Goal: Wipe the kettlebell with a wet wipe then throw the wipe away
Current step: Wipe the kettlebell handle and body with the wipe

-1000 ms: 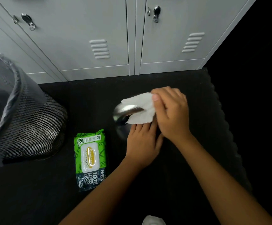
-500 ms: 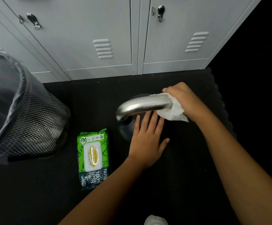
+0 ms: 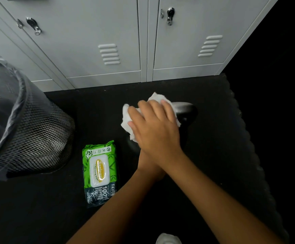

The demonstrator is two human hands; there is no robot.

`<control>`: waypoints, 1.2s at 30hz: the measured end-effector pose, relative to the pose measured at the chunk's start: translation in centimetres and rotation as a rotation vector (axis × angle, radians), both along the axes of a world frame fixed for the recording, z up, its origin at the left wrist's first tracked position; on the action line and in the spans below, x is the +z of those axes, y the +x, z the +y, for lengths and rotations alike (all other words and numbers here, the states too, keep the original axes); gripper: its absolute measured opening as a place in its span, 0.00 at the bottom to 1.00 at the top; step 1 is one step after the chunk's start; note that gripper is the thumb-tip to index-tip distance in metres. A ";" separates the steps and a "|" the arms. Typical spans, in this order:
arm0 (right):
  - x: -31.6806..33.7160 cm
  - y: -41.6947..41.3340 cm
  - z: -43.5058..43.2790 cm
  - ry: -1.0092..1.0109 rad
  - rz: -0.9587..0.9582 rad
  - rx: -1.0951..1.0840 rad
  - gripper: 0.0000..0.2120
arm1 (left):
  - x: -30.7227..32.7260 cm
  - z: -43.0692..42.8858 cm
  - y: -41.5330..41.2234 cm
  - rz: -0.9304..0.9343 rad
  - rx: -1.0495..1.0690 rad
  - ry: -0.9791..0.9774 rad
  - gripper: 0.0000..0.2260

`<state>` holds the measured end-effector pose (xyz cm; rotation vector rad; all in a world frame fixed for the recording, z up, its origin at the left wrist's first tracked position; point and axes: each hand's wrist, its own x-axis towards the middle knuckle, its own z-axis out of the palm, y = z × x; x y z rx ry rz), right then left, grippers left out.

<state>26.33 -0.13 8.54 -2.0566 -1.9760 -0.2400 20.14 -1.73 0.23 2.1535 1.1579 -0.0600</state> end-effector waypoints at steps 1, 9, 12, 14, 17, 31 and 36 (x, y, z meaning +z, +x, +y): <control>-0.6 0.7 -0.9 0.021 0.005 -0.007 0.17 | 1.1 0.0 0.0 -0.042 0.035 0.009 0.26; -1.6 6.3 -1.5 0.179 1.066 -0.225 0.15 | 0.5 0.6 0.5 -0.068 -0.118 0.440 0.22; 0.1 8.3 -0.1 0.033 1.297 -0.293 0.19 | 0.8 0.5 0.7 0.006 -0.135 0.496 0.24; 1.9 9.0 1.3 -0.233 1.120 -0.290 0.25 | 0.9 0.5 0.9 0.035 -0.141 0.518 0.24; 4.6 7.9 3.1 -0.493 0.620 -0.251 0.34 | 1.0 0.4 0.8 0.028 -0.133 0.543 0.20; -1.7 7.2 -2.0 0.099 1.092 -0.198 0.18 | 1.5 2.1 1.4 -0.138 -0.042 0.549 0.13; 1.2 10.1 -0.2 -0.226 1.660 -0.430 0.18 | 1.3 2.1 1.5 -0.059 -0.056 0.574 0.17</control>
